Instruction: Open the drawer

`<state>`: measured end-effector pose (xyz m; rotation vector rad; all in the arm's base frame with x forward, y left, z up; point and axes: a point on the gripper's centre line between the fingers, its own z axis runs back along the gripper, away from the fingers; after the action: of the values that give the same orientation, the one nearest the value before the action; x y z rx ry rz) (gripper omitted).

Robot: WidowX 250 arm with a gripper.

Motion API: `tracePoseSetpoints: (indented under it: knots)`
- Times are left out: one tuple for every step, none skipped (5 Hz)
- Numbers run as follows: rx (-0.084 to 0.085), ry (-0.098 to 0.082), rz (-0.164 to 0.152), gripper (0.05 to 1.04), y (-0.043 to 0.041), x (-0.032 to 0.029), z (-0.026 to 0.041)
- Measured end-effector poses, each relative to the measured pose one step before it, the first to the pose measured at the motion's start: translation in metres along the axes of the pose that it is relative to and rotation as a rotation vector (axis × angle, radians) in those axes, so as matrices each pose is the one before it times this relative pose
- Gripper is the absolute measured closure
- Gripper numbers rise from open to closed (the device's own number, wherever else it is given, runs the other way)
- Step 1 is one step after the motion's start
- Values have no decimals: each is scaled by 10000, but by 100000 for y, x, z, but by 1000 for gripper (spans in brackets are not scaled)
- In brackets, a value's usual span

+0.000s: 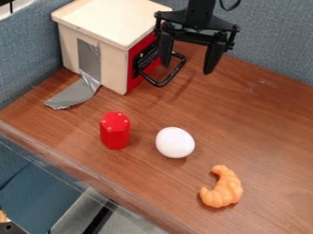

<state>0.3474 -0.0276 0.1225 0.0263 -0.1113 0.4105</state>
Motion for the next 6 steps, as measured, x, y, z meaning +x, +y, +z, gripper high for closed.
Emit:
tracePoseSetpoints:
  knots:
    - [169, 327, -16, 85, 56, -286, -1183]
    - [12, -6, -164, 85, 40, 45, -269]
    - [41, -206, -285, 85, 1115, 738, -257]
    - [-4, -259, -707, 85, 1002, 517, -761]
    - [-121, -410, -156, 85, 1234, 935, -486]
    - [-174, -423, -224, 85, -118, 884, -560]
